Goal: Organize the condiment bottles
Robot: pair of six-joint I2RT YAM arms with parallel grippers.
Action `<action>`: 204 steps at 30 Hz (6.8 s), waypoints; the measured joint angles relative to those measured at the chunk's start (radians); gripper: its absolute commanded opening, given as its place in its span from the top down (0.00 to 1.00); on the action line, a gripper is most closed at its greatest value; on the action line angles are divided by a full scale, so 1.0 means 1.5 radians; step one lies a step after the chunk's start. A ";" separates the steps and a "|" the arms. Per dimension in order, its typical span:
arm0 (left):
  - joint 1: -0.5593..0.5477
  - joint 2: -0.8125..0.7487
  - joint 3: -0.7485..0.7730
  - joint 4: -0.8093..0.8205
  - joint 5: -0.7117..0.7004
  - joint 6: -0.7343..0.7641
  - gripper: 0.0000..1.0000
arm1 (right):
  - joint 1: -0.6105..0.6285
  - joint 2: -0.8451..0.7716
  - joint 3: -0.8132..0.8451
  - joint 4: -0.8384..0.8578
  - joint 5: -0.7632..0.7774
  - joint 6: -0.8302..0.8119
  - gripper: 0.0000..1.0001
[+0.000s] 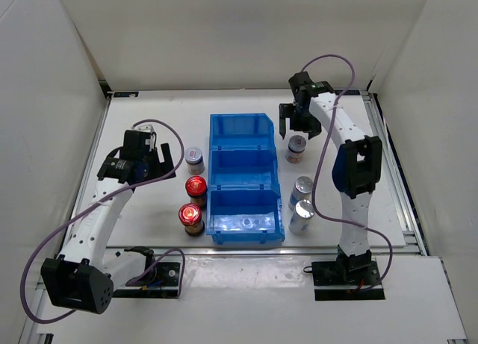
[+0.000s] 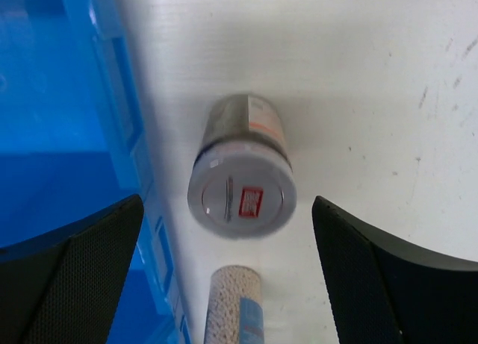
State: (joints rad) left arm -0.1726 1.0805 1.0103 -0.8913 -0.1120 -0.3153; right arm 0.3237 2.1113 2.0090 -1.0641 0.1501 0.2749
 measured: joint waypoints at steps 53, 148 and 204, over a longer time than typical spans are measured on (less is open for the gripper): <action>0.000 0.016 0.001 0.019 0.012 -0.005 0.00 | 0.133 0.364 0.634 -0.204 -0.073 0.046 0.89; -0.227 0.558 0.513 0.172 0.076 0.002 0.89 | -0.100 0.012 0.382 -0.196 -0.127 0.021 0.00; -0.137 0.132 0.155 0.110 -0.075 0.022 0.00 | 0.069 -0.311 -0.426 -0.120 -0.116 0.040 0.25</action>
State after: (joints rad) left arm -0.3786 1.2781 1.2430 -0.7258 -0.2245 -0.2829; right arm 0.4274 1.6455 1.3693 -1.2438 -0.0246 0.3351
